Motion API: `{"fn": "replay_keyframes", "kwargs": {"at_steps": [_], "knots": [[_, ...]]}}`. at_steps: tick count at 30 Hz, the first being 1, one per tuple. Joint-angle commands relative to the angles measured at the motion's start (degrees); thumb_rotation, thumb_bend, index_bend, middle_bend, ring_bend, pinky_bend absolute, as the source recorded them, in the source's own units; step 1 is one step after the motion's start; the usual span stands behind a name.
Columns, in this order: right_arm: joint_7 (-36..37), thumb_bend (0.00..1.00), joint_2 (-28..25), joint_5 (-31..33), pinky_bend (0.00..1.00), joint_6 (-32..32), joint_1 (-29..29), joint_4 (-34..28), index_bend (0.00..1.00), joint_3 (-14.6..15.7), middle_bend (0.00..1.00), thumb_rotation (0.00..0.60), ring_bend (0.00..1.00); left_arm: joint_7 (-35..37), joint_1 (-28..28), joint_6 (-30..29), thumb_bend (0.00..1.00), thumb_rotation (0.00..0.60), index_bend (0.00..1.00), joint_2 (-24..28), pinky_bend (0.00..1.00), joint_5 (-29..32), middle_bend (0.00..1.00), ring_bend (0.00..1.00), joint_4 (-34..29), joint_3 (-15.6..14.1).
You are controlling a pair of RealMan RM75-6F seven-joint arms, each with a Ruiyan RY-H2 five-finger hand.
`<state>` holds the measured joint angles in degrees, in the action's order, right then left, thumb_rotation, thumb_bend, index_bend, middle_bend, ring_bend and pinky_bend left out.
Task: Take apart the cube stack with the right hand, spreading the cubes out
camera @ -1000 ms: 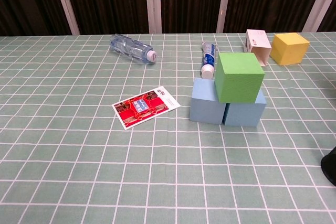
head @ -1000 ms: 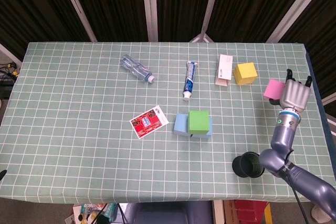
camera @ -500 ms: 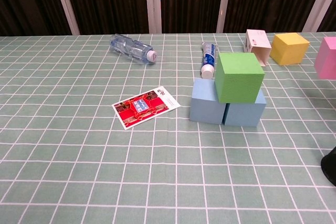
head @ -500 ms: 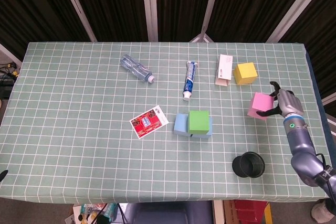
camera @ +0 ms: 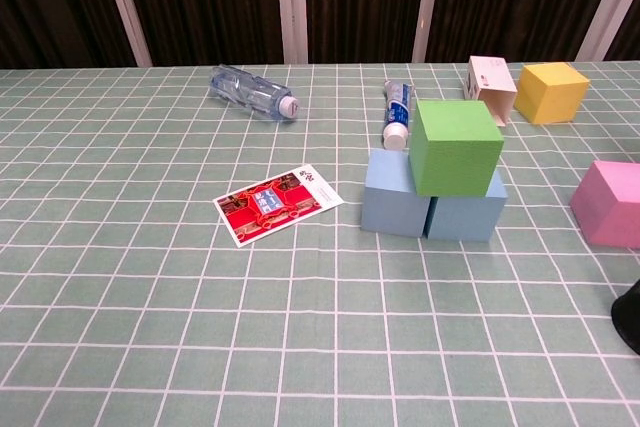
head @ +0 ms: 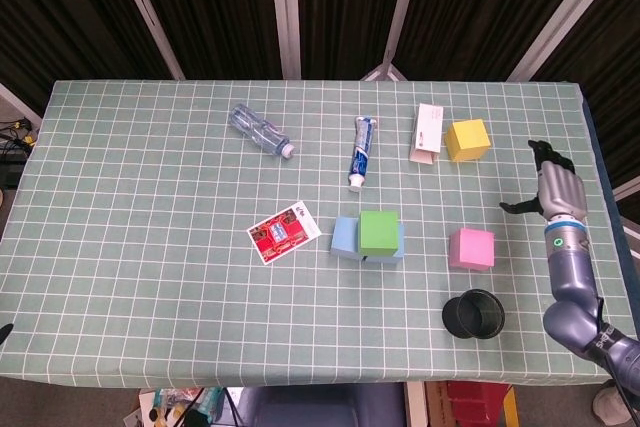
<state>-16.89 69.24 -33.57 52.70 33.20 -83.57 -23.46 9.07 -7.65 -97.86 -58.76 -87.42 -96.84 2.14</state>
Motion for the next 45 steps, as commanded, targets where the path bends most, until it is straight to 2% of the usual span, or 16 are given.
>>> {"fn": "replay_keyframes", "kwargs": {"at_steps": [1,5,9,15,19,24,30,45], "knots": [[6.39,0.03,-6.83,-3.58,0.00,-4.33,-4.06,-10.33,0.00,0.71,0.02,0.600,0.08,0.03,-0.02,-0.04,0.18,0.600,0.08,0.01,0.00,-0.04,0.00,0.00,-0.01,-0.01],[16.59,0.03,-14.72,-13.47,0.00,-8.26,-10.12,-19.56,0.00,-0.08,0.05,0.600,0.08,-0.10,0.04,0.12,0.18,0.600,0.08,-0.02,0.00,-0.03,0.00,0.00,0.00,-0.05],[21.63,0.03,-17.32,-24.87,0.00,-6.97,-14.37,-23.64,0.00,1.90,0.06,0.600,0.08,-0.07,-0.03,0.00,0.18,0.600,0.08,0.04,0.00,-0.45,0.00,0.00,-0.01,-0.27],[28.97,0.03,-17.48,-38.05,0.00,-4.85,-18.45,-27.88,0.00,6.88,0.06,0.600,0.08,1.11,-0.40,-0.59,0.18,0.600,0.08,0.26,0.00,-0.25,0.00,0.00,0.21,-0.17],[30.89,0.03,-13.61,-41.91,0.00,-1.30,-18.77,-27.18,0.00,8.44,0.06,0.600,0.08,1.38,-0.29,-0.25,0.18,0.600,0.08,0.44,0.00,-0.33,0.00,0.00,0.27,-0.29],[23.87,0.03,-7.16,-40.09,0.00,1.89,-16.81,-25.54,0.00,9.51,0.05,0.600,0.06,1.79,-0.46,-0.57,0.18,0.600,0.08,0.55,0.00,-0.48,0.00,0.00,0.35,-0.33],[17.24,0.03,-2.07,-33.42,0.00,2.92,-13.73,-25.20,0.00,9.46,0.05,0.600,0.03,2.27,-0.48,-0.38,0.18,0.600,0.08,0.74,0.00,0.14,0.00,0.00,0.28,-0.12],[-0.63,0.03,6.64,-16.08,0.00,8.55,-5.48,-25.41,0.00,7.79,0.05,0.600,0.02,2.66,-0.56,-0.40,0.18,0.600,0.08,0.90,0.00,0.24,0.00,0.00,0.25,-0.07]]}}
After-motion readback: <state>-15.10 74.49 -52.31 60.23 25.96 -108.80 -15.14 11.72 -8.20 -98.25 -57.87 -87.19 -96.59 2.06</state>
